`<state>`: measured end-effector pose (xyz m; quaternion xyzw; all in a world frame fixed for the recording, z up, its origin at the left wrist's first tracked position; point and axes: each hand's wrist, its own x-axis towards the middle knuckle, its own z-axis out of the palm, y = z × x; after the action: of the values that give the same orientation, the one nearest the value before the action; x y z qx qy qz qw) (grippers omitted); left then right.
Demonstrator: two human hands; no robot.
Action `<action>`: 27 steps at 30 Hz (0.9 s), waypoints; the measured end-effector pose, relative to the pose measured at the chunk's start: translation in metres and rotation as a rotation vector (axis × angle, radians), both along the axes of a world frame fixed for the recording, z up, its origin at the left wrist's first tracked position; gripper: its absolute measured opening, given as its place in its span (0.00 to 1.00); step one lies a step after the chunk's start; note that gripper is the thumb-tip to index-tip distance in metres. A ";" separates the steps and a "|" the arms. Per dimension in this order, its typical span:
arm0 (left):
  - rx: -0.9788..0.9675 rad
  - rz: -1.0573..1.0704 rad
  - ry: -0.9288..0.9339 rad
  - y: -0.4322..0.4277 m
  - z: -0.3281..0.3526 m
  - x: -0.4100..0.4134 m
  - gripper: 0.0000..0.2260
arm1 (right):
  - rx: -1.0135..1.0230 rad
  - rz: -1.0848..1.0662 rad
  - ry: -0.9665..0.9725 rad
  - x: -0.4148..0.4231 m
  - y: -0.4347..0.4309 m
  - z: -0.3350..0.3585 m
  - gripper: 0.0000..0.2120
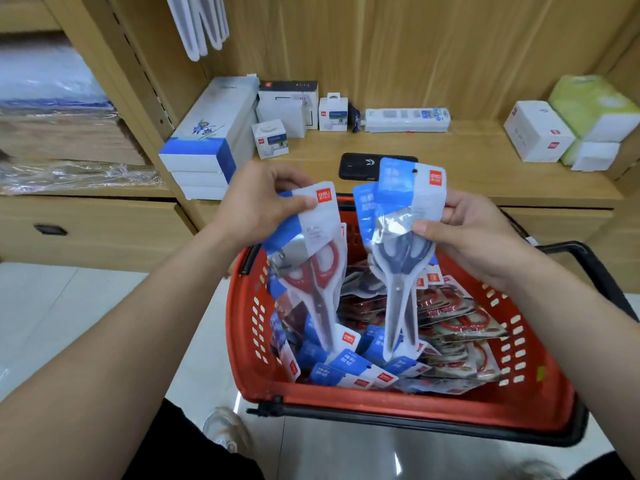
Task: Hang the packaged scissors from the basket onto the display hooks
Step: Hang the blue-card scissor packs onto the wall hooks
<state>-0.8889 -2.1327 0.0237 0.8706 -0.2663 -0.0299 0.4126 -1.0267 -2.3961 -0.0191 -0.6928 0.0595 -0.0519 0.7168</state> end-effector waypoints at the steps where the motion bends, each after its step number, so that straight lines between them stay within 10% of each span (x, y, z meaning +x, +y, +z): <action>1: -0.054 0.004 0.015 -0.004 0.004 -0.001 0.08 | 0.031 0.017 -0.005 0.000 0.004 0.001 0.23; 27: -0.359 0.008 0.401 -0.041 -0.043 -0.008 0.08 | -0.062 -0.057 0.185 0.041 0.054 -0.053 0.13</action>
<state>-0.8971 -2.1732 -0.0191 0.7611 -0.1769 -0.1526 0.6052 -0.9853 -2.3421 -0.0722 -0.7147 0.1434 -0.0099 0.6846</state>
